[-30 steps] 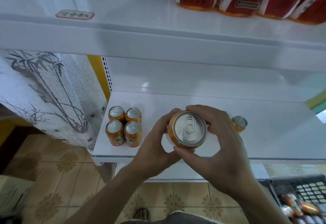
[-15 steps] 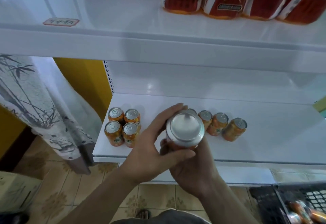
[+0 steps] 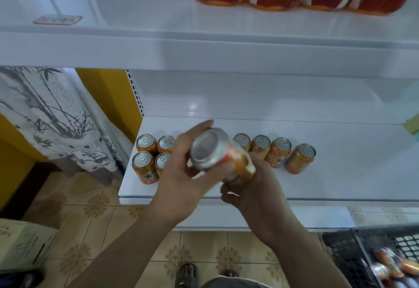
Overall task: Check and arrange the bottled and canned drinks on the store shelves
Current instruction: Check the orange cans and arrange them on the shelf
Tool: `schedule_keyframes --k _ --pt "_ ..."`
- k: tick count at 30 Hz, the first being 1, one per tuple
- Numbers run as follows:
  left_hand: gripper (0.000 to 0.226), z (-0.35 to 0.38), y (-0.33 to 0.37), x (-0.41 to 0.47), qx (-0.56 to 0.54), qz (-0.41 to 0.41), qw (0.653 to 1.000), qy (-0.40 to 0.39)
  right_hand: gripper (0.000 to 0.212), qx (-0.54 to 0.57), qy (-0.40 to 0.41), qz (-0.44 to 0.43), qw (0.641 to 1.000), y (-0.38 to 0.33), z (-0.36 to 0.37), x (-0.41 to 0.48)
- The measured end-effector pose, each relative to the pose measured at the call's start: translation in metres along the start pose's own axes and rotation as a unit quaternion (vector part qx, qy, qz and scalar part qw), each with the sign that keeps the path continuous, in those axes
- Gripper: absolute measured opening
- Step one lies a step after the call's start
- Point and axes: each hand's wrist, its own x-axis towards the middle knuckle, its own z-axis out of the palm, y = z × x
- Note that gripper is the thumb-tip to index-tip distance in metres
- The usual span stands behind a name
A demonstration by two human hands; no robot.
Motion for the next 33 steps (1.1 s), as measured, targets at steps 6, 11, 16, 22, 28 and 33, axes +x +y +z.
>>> schedule_keyframes --k 6,11,16,22,28,33 --pt "0.069 -0.003 -0.002 0.006 -0.128 -0.158 0.975 0.093 0.054 -0.261 0.030 -0.234 0.936 -0.011 -0.003 0.001" --pt "0.036 -0.008 -0.002 0.002 -0.128 -0.092 0.987 0.028 0.031 -0.268 0.061 -0.214 0.937 -0.006 -0.004 0.002" --pt "0.045 -0.006 -0.003 0.009 -0.171 -0.218 0.957 0.090 0.051 -0.348 0.010 -0.242 0.905 -0.005 -0.009 0.004" --pt "0.051 -0.007 -0.010 0.007 -0.128 -0.173 0.975 0.063 0.037 -0.320 0.057 -0.186 0.927 -0.005 -0.008 0.008" --pt "0.046 -0.006 -0.015 0.003 -0.109 -0.216 0.969 0.047 0.035 -0.291 0.075 -0.190 0.935 -0.009 -0.003 0.006" --pt "0.040 -0.009 -0.015 0.003 -0.135 -0.195 0.968 0.078 0.037 -0.284 0.057 -0.131 0.948 -0.005 -0.003 0.005"
